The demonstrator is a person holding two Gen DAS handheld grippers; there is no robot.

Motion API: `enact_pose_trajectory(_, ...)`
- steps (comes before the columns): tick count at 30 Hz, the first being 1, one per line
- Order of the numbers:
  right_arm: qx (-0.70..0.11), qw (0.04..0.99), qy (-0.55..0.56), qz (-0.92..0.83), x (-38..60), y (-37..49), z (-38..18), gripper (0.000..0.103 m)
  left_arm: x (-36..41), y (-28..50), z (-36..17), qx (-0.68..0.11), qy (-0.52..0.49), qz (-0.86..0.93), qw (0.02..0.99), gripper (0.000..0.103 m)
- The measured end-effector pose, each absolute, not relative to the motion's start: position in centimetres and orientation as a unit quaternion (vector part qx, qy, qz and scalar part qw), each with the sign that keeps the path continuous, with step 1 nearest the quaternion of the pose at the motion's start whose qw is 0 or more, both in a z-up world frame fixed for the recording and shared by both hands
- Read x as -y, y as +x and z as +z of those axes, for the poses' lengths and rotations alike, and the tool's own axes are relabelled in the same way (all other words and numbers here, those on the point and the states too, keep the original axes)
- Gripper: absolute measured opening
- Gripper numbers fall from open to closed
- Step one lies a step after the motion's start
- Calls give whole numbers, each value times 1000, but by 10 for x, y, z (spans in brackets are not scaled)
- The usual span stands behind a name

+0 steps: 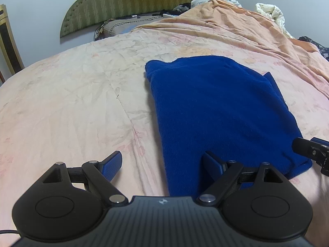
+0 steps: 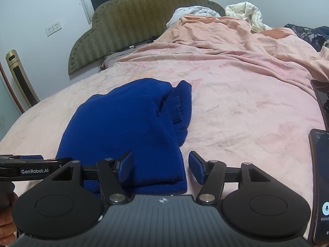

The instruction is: Fold small clothes

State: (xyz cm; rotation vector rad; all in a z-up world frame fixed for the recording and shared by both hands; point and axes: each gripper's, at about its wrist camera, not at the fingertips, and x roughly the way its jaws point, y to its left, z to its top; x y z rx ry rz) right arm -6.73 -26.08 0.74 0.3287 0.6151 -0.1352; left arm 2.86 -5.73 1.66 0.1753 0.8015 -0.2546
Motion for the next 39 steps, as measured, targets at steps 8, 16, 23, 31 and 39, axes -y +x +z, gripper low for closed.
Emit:
enact_pose_trajectory(8, -305, 942, 130, -45, 245, -61, 11, 80, 59, 31, 16, -389, 84, -125, 909, 87)
enact_pose_trajectory(16, -304, 943, 125, -45, 246, -57, 13, 86, 51, 44, 19, -384, 59, -141, 910, 87)
enact_pose_trajectory(23, -317, 932, 172, -46, 286, -42, 2, 89, 14, 96, 11, -425, -88, -190, 881, 87)
enact_pose_trajectory(31, -336, 910, 234, 63, 307, -34, -13, 90, 1, 100, -9, -435, -160, -300, 834, 87)
enact_pose_trajectory(39, -316, 880, 333, 121, 326, 25, -25, 86, 15, 146, -21, -434, -241, -341, 798, 86)
